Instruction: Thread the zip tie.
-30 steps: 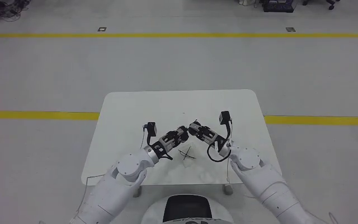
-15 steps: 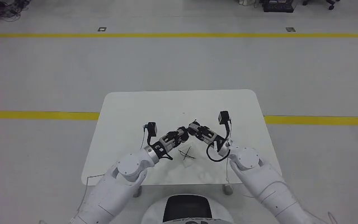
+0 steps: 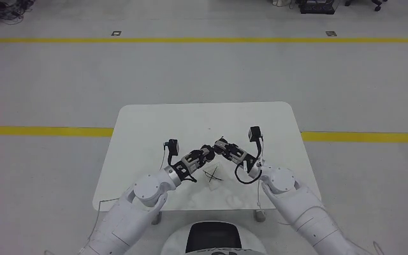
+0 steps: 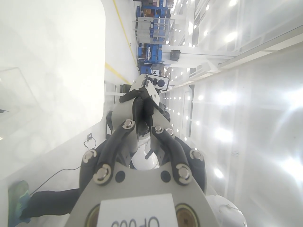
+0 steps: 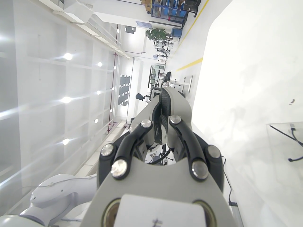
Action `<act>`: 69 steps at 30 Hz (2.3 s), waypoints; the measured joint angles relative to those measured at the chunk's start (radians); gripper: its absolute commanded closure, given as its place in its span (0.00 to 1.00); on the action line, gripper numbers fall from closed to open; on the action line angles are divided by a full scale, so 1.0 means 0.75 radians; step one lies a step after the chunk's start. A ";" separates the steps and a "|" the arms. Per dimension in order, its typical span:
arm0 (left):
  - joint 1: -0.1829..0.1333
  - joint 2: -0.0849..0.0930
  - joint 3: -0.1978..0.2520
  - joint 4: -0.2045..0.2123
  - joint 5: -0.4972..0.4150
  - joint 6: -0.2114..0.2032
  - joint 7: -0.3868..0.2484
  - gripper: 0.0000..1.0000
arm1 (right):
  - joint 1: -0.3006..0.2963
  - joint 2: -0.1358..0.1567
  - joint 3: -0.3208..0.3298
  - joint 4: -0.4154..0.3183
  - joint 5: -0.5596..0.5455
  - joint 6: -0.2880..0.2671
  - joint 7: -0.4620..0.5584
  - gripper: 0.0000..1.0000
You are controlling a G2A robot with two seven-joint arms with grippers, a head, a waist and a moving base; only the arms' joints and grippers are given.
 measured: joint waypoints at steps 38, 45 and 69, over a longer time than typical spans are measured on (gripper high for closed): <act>0.001 0.093 -0.196 0.049 0.082 0.087 -0.534 1.00 | 0.033 0.070 0.220 0.123 0.145 0.124 0.634 0.00; -0.045 0.117 -0.222 0.153 0.000 0.015 -0.880 1.00 | 0.124 0.086 0.226 0.330 0.267 0.070 1.126 0.00; -0.141 0.122 -0.090 0.254 -0.057 -0.057 -1.096 1.00 | 0.328 0.094 -0.204 0.490 0.488 0.043 1.206 0.00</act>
